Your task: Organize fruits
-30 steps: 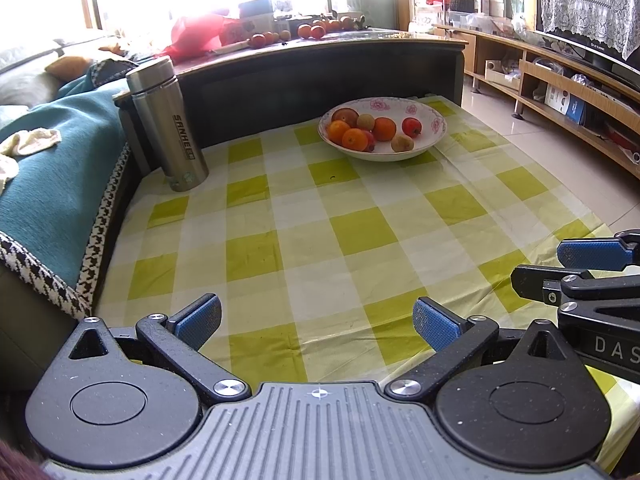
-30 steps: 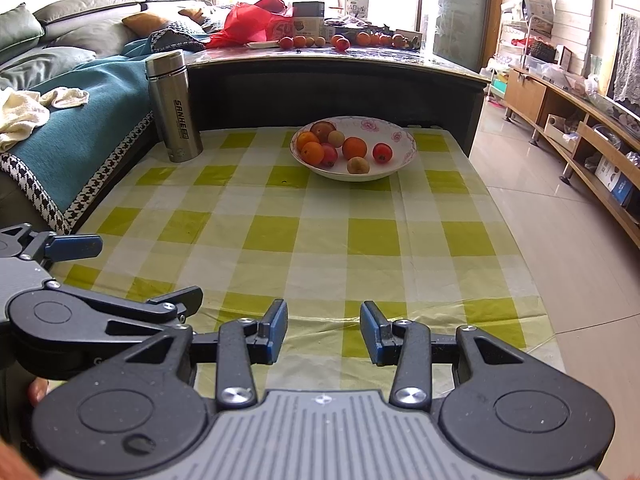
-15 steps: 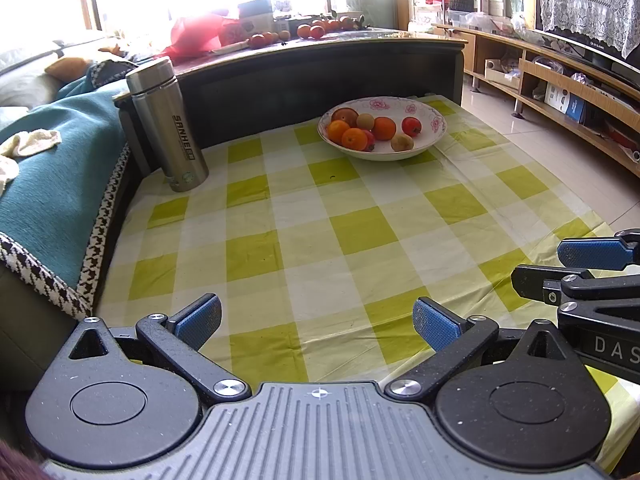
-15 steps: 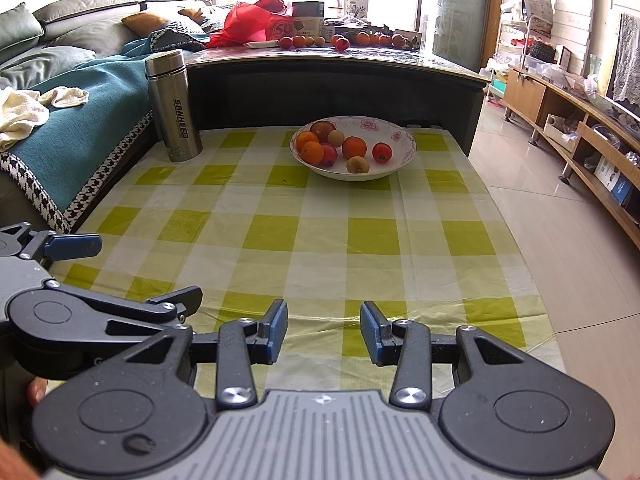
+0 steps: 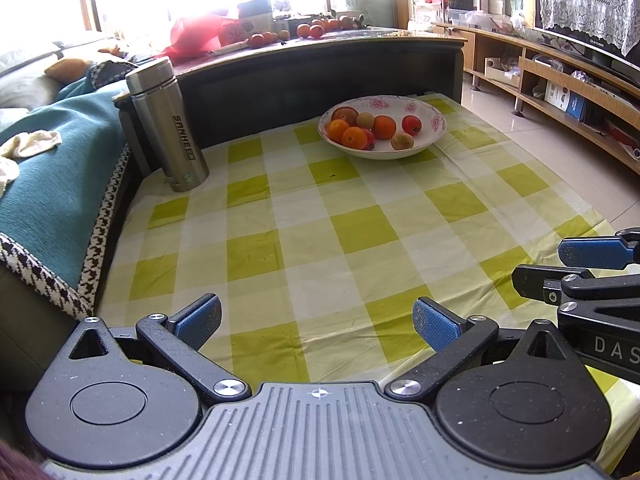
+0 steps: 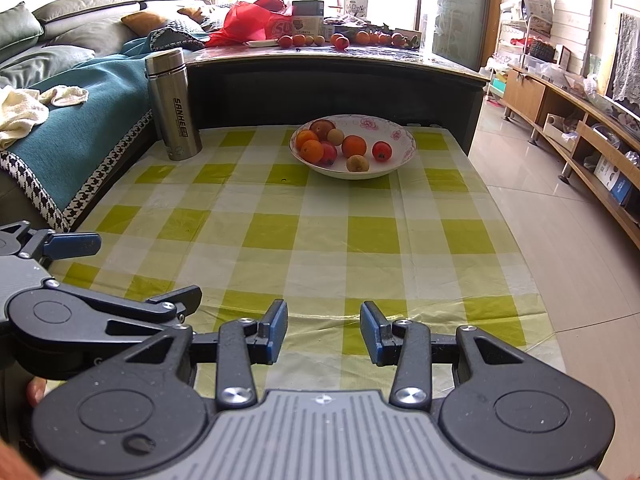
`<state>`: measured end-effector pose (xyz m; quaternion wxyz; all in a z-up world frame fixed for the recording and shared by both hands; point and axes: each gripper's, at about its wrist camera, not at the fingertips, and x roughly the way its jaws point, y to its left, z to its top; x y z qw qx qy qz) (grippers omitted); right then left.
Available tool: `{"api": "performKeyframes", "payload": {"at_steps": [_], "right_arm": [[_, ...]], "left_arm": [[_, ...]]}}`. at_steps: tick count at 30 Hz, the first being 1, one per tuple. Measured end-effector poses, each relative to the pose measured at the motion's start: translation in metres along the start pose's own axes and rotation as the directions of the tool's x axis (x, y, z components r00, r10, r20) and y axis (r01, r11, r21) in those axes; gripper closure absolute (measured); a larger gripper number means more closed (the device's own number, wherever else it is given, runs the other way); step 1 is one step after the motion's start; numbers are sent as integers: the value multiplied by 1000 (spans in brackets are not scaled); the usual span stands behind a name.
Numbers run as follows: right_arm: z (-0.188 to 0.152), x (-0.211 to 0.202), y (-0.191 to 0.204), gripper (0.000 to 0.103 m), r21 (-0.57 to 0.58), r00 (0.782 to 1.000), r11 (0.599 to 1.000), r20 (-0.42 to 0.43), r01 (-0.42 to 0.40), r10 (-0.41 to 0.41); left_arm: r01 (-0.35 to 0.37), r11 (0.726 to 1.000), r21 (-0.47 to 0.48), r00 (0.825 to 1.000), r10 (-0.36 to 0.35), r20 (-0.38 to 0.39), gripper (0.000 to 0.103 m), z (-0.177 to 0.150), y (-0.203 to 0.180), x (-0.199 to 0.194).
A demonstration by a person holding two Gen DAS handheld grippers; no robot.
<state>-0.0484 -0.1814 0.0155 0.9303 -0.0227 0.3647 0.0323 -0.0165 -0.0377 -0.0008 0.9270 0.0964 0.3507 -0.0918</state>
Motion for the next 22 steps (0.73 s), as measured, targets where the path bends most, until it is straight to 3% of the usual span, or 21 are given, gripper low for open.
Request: {"api": "performKeyframes", "payload": {"at_steps": [22], "right_arm": [[-3, 1, 0, 57, 1, 1000, 1000, 0, 1, -1]], "left_arm": [[-13, 1000, 10, 1000, 13, 7, 0, -1, 2, -1]]}}
